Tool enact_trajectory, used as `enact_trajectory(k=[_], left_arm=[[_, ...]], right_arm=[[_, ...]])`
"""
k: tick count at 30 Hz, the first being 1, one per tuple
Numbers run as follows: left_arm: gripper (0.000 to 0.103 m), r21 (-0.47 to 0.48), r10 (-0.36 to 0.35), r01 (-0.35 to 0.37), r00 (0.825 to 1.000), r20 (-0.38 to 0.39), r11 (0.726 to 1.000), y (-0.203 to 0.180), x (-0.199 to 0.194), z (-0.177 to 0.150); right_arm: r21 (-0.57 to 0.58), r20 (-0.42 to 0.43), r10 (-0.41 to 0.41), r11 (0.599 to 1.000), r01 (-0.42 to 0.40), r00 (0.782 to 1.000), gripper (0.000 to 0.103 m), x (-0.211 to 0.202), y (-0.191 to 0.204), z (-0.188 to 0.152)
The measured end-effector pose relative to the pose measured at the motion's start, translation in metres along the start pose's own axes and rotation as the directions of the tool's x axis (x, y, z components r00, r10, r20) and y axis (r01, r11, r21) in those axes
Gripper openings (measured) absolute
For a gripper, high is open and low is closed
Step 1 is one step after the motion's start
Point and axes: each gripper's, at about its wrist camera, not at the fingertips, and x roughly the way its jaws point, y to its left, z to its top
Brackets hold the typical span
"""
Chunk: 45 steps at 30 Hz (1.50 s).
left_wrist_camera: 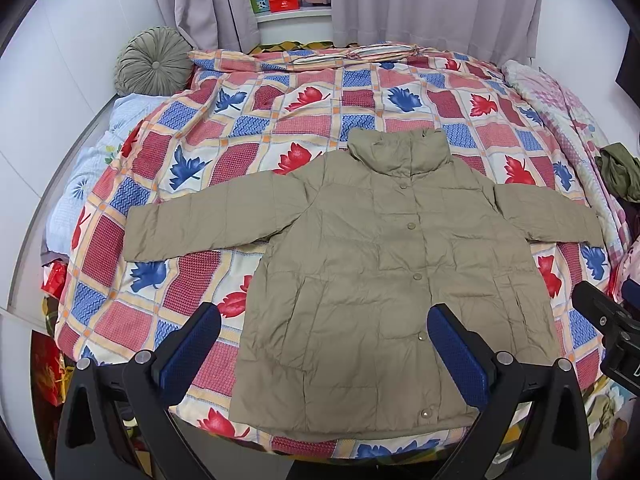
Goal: Fold large clothes
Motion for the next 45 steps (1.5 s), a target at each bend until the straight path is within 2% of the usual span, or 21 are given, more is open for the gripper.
enact_trajectory(k=[45], left_arm=[[0.103,-0.005,0.002,-0.002,1.000,-0.001,1.000,0.0039,0.0004,-0.0039]], right_arm=[[-0.001,-0.005,0.007,1.000,-0.007,1.000,0.103,0.0018,0.0040,0.0012]])
